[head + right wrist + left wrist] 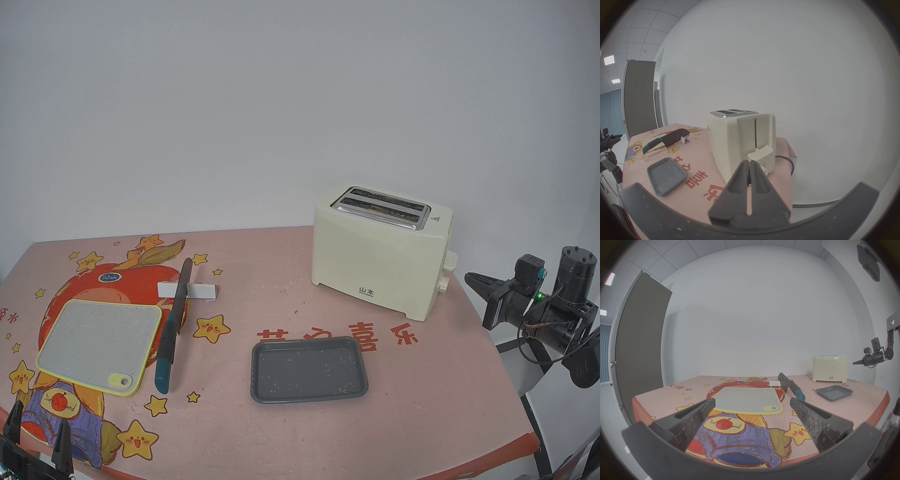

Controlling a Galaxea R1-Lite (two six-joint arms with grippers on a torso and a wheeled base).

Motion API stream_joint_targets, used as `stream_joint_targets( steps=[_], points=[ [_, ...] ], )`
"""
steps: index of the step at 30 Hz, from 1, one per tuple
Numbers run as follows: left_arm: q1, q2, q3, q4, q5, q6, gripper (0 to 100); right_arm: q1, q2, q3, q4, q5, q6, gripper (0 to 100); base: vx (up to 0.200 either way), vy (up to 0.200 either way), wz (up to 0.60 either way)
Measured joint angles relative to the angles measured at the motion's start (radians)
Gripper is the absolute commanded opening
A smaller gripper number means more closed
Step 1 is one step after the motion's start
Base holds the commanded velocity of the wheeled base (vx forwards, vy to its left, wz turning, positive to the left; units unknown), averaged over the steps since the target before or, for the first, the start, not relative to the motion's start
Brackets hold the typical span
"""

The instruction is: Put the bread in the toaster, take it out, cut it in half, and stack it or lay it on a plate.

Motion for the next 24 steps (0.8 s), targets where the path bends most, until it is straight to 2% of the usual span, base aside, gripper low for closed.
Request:
stream_joint_targets(
  steps=[24],
  points=[
    [0.000,0.000,0.000,0.000,0.000,0.000,100,0.026,-0.003,0.071,0.002,-0.003,-0.001,0,0.000,0.000,0.00]
  ],
)
